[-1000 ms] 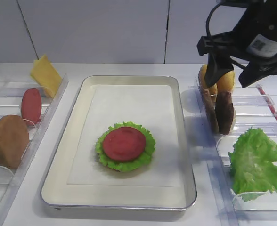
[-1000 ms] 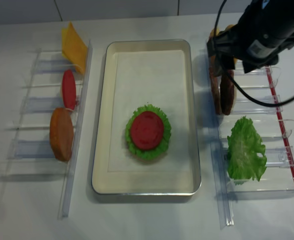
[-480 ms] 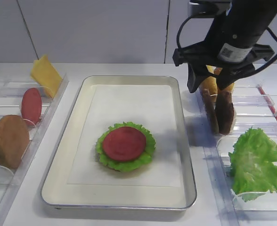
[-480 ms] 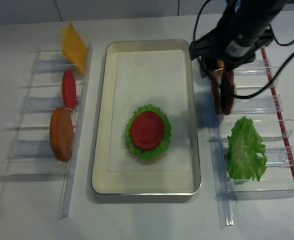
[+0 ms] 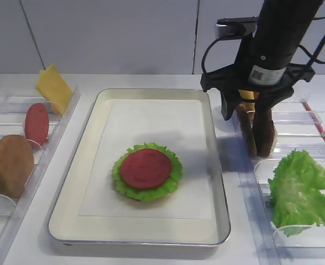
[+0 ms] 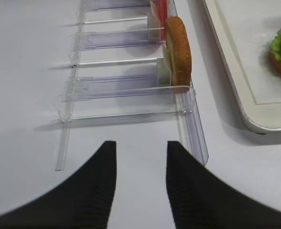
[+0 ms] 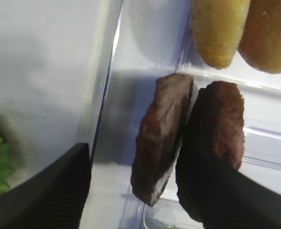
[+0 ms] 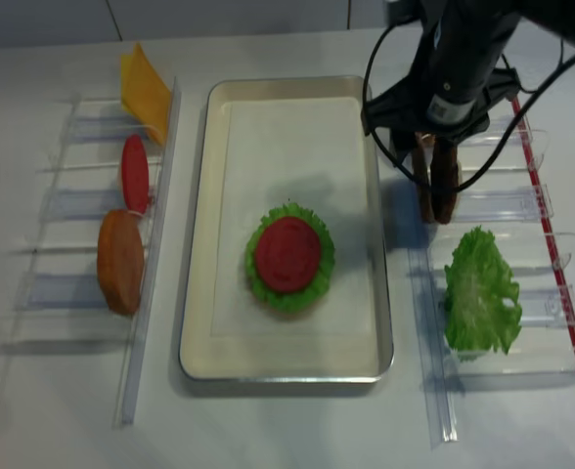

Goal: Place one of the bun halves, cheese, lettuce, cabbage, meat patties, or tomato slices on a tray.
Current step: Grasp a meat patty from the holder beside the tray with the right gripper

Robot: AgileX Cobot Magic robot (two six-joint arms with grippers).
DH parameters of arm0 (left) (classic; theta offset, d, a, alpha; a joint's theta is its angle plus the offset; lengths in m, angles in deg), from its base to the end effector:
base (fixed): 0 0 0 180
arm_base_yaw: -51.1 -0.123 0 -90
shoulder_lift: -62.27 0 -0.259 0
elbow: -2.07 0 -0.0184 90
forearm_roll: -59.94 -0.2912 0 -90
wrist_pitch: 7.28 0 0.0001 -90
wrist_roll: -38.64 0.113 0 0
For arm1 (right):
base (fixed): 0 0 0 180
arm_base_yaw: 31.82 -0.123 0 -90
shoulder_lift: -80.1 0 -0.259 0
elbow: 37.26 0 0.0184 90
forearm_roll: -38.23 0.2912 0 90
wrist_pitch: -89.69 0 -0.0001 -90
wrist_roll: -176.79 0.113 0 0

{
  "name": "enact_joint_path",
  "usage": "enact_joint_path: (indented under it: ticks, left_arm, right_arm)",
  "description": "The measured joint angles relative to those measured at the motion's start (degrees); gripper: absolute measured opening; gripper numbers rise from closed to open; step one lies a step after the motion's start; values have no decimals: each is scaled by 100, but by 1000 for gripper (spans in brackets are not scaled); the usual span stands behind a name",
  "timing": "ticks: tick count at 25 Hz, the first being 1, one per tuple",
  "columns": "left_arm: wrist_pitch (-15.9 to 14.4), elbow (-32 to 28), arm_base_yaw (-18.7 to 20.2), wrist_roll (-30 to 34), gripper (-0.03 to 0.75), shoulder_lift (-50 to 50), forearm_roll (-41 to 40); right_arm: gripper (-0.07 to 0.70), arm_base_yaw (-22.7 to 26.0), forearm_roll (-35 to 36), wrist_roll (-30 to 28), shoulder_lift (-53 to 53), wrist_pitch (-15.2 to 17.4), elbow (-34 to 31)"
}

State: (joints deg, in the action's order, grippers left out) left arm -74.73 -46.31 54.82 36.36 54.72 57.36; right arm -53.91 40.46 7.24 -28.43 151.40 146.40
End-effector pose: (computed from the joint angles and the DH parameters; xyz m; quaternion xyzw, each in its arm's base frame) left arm 0.0686 0.0003 0.2732 0.0088 0.8801 -0.0024 0.4746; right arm 0.3642 0.1520 0.2018 -0.0936 0.9886 0.0501 0.1071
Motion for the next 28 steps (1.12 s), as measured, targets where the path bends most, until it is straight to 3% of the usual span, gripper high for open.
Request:
enact_joint_path:
  ticks: [14,28]
  left_arm:
    - [0,0,0,0,241,0,0]
    - [0,0,0,0,241,0,-4]
  right_arm:
    - [454,0,-97,71,-397,-3,145]
    - [364,0,-165,233,-600,31,145]
